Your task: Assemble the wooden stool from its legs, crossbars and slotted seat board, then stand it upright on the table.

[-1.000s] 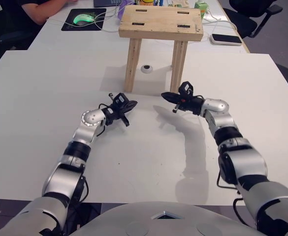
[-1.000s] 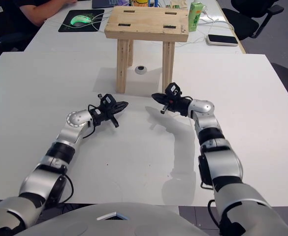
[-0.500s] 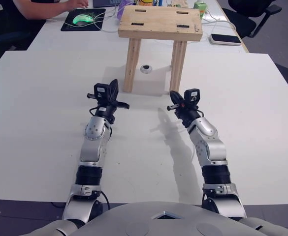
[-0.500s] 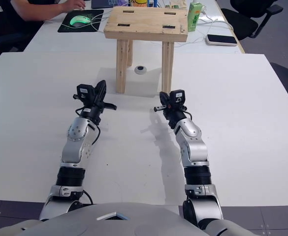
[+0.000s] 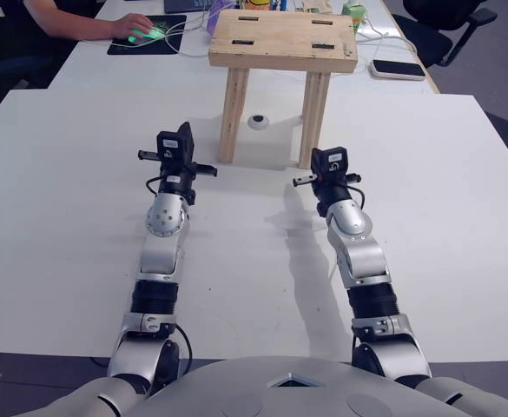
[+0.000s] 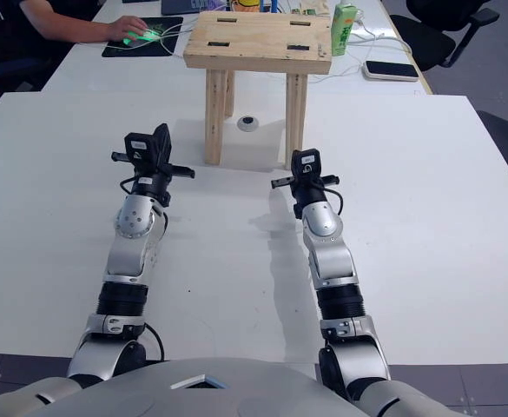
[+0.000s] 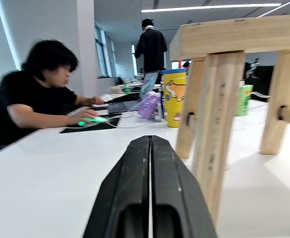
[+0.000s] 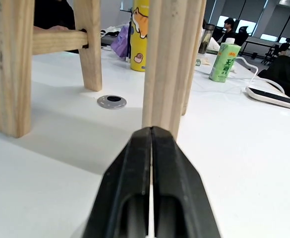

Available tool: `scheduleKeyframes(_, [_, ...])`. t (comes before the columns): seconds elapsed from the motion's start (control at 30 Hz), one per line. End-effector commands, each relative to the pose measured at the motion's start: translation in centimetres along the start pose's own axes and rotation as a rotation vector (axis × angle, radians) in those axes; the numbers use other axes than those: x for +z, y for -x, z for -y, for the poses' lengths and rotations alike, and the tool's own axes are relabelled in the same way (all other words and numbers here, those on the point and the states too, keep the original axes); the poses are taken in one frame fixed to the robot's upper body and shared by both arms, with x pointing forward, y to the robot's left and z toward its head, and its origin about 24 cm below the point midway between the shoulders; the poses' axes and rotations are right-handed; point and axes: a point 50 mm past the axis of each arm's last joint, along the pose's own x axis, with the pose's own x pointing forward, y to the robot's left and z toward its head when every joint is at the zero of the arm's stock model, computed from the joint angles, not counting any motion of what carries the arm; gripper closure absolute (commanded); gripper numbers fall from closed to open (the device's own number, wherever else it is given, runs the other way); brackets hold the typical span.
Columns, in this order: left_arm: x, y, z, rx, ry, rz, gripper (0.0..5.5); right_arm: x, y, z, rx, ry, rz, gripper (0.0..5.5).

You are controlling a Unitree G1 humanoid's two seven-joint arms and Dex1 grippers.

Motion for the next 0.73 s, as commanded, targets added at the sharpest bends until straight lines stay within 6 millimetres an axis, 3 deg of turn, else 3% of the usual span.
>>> scheduleKeyframes(0.03, [0.4,-0.5,0.3,-0.007,-0.037,0.027,5.47,0.3,-0.1,-0.5,0.011,-0.006,0.028,5.5])
scheduleKeyframes(0.73, [-0.1,-0.6,0.5,-0.022,-0.04,0.004,5.47,0.1,-0.7,0.5,-0.046,-0.002,0.016,5.5])
